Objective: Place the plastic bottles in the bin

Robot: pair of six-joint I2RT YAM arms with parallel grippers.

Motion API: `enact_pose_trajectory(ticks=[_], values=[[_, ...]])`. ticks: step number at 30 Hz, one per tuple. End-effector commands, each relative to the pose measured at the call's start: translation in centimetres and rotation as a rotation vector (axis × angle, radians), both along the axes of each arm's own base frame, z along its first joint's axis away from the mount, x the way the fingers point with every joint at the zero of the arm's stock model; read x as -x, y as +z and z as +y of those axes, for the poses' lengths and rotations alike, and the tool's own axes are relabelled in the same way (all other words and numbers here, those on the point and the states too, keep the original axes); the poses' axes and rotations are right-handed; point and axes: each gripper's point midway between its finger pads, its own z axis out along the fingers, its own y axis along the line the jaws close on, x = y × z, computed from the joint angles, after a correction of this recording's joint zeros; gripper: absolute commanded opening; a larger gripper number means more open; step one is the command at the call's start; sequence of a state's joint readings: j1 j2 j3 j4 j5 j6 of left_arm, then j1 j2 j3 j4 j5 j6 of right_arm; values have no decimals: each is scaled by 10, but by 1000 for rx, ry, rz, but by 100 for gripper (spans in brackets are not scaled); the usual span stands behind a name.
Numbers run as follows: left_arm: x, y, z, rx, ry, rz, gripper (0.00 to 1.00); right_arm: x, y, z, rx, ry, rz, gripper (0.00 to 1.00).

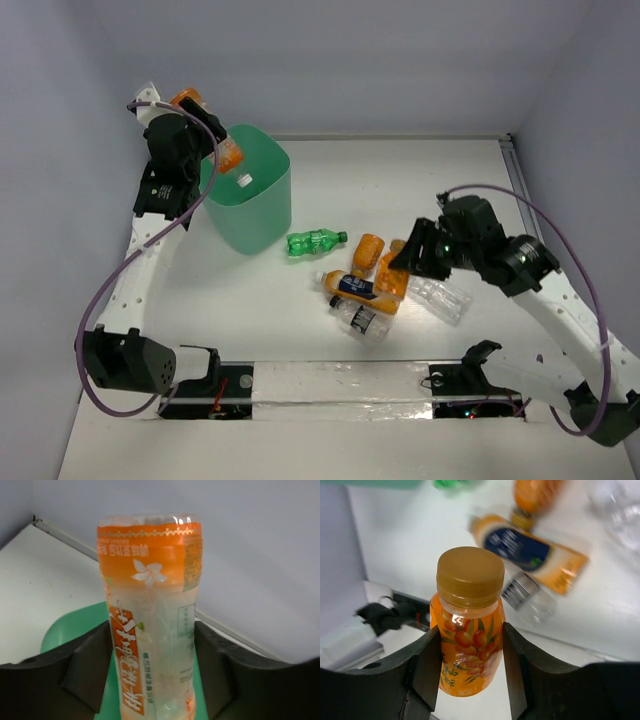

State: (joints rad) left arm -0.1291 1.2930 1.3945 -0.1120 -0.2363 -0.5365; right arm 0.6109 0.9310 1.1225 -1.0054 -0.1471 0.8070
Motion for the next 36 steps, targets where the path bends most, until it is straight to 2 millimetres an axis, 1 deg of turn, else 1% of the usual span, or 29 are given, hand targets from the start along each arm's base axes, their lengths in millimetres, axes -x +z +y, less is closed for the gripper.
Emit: enact_pose_trajectory(ticks=[1,2,3,4,5,6,7,8,9,10,11,12,13,15,16,17,19,20,22,24,25,26,27,28,31,32,33,34,36], values=[[7,18,8,-32,19,-84,62,-42,70,36,-121,60,-208,35],[7,16,6,-36,10,-81,66,-55,71,50,-116,81,-202,35],[6,12,5,-42,3,-66,69,-65,103,58,-155,87,-266,36],[6,11,4,-43,-7,-62,75,-74,117,69,-175,102,-308,36],[7,12,3,-44,-12,-60,78,-85,128,76,-184,102,-332,36],[8,11,2,-48,-18,-55,81,-99,146,90,-205,110,-365,36],[9,16,0,-49,-32,-62,86,-111,162,98,-234,104,-411,37],[12,20,-1,-48,-41,-70,87,-117,172,108,-258,112,-431,37],[14,21,-2,-49,-49,-61,88,-131,188,121,-286,112,-461,37],[18,32,-5,-46,-64,-82,88,-138,201,131,-316,117,-496,37],[21,36,-6,-42,-73,-86,88,-147,209,136,-328,109,-518,37],[24,38,-7,-25,-77,-85,86,-165,201,151,-314,97,-514,37],[28,43,-11,-11,-100,-95,84,-172,225,154,-342,87,-567,38],[40,53,-17,22,-130,-123,81,-185,234,168,-361,81,-591,39],[43,49,-24,54,-163,-115,77,-193,242,174,-381,74,-611,39],[51,53,-26,68,-176,-127,75,-201,247,190,-408,79,-624,39],[63,51,-27,87,-188,-125,72,-213,254,204,-443,60,-644,40],[67,50,-26,88,-185,-122,71,-223,253,219,-459,61,-646,40],[76,44,-23,81,-175,-101,66,-232,250,234,-483,55,-634,42],[89,45,-21,74,-174,-101,64,-233,240,260,-508,81,-620,46],[93,44,-21,76,-179,-97,63,-237,239,266,-527,82,-625,54],[99,46,-21,78,-180,-105,63,-235,235,275,-543,91,-609,60],[102,44,-21,79,-181,-94,63,-237,226,282,-544,104,-589,66],[105,46,-20,78,-180,-97,62,-238,223,284,-547,108,-582,75],[113,47,-28,81,-210,-95,60,-232,221,286,-540,117,-573,84],[115,47,-30,86,-225,-96,61,-230,224,283,-535,119,-587,85],[116,47,-40,94,-278,-90,61,-224,241,275,-550,115,-616,85],[117,46,-48,94,-317,-84,61,-222,243,272,-545,116,-621,85],[115,39,-64,96,-395,-56,61,-221,256,254,-515,88,-659,80]])
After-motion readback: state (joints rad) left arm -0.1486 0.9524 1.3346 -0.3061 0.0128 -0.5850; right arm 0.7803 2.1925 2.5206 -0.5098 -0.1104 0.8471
